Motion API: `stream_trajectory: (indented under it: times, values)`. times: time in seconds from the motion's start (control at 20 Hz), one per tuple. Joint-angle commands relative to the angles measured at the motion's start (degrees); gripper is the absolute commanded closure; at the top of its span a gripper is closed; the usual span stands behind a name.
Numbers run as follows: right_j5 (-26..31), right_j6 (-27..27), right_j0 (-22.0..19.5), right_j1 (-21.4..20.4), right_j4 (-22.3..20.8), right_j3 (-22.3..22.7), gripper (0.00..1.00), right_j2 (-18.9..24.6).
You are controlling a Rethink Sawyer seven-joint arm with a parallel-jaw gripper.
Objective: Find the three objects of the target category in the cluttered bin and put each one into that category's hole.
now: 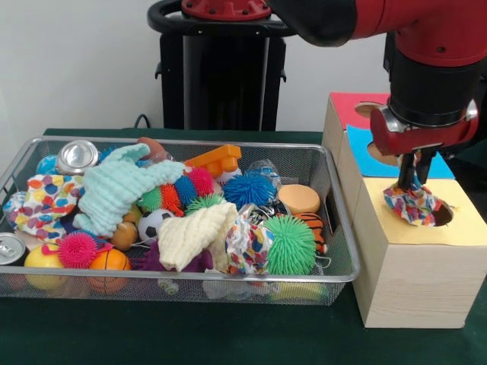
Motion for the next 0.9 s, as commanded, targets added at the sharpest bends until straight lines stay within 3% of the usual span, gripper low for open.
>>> stream_trajectory:
  times: [0.05,0.5,0.9]
  values:
    - [-2.9,-12.8,-1.9,-1.0,-2.6,9.0,1.00,1.9]
    - [-8.9,-7.3,-0.7,-2.6,-3.2,14.1,1.00,1.5]
    - [-11.7,-2.3,2.5,-3.3,-2.9,14.7,1.00,-0.1]
